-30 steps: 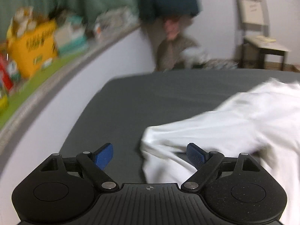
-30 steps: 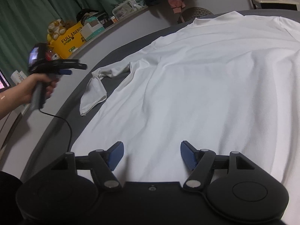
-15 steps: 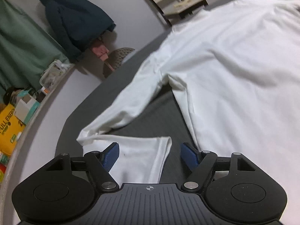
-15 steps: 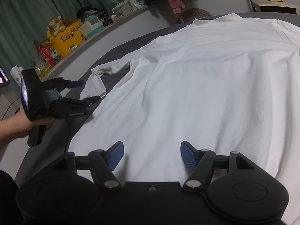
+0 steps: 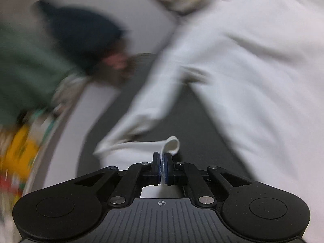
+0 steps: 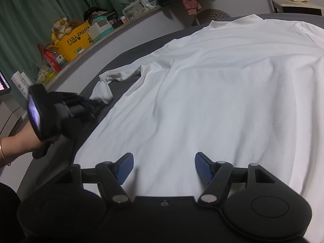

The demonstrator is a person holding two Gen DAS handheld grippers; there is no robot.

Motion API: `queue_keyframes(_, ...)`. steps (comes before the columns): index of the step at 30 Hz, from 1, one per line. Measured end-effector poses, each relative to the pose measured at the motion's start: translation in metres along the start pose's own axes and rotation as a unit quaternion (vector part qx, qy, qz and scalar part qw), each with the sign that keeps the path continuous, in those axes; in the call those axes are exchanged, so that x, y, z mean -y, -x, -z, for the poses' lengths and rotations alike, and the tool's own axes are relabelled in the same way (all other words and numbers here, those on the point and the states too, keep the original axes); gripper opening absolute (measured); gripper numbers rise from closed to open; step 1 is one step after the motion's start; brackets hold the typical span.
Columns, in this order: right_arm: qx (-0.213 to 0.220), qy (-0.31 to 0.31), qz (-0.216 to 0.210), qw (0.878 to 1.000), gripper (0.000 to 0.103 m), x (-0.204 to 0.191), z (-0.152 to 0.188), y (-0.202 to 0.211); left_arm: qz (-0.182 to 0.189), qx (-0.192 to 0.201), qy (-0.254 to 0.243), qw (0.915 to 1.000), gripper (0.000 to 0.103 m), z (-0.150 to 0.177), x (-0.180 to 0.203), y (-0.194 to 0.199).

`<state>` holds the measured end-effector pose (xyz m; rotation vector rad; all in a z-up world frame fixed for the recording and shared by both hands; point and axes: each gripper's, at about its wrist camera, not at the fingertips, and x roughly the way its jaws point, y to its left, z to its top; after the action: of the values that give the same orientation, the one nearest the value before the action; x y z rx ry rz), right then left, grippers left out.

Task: Fold clothes
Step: 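Grasp the other sleeve cuff with the left gripper and pull outward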

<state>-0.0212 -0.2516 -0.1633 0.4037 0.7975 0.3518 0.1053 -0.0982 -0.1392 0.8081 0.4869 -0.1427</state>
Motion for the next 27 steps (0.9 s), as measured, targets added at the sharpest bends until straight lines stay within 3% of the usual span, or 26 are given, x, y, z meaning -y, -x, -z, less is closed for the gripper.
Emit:
queue_keyframes(3, 0.001, 0.003, 0.002, 1.0, 0.067, -0.001, 0.001, 0.0, -0.07, -0.008, 0.136, 0.9882, 0.003, 0.01, -0.066, 0.001)
queue_keyframes(5, 0.001, 0.009, 0.005, 1.0, 0.067, -0.003, 0.001, -0.001, -0.117, -0.028, 0.185, 0.9754, 0.003, 0.019, -0.11, -0.003)
queue_keyframes(7, 0.002, 0.018, 0.009, 1.0, 0.067, -0.005, 0.002, -0.001, -0.161, -0.049, 0.161, 0.9725, 0.003, 0.025, -0.138, -0.012)
queue_keyframes(11, 0.001, 0.029, 0.013, 1.0, 0.069, -0.007, 0.003, -0.001, -0.214, -0.099, 0.136, 0.9622, 0.003, 0.035, -0.179, -0.032)
queue_keyframes(16, 0.001, 0.032, 0.012, 0.999, 0.07, -0.006, 0.003, -0.001, -0.253, -0.153, 0.1, 0.9502, 0.003, 0.043, -0.197, -0.063)
queue_keyframes(21, 0.001, 0.036, 0.01, 0.999, 0.072, -0.006, 0.003, -0.002, -0.265, -0.233, 0.008, 0.9358, 0.003, 0.052, -0.191, -0.105)
queue_keyframes(24, 0.001, 0.044, 0.01, 0.999, 0.073, -0.007, 0.003, -0.003, -0.267, -0.252, -0.013, 0.93, 0.003, 0.056, -0.188, -0.121)
queue_keyframes(27, 0.0, 0.048, 0.01, 0.999, 0.074, -0.007, 0.003, -0.003, -0.269, -0.236, -0.032, 0.9334, 0.003, 0.048, -0.183, -0.122)
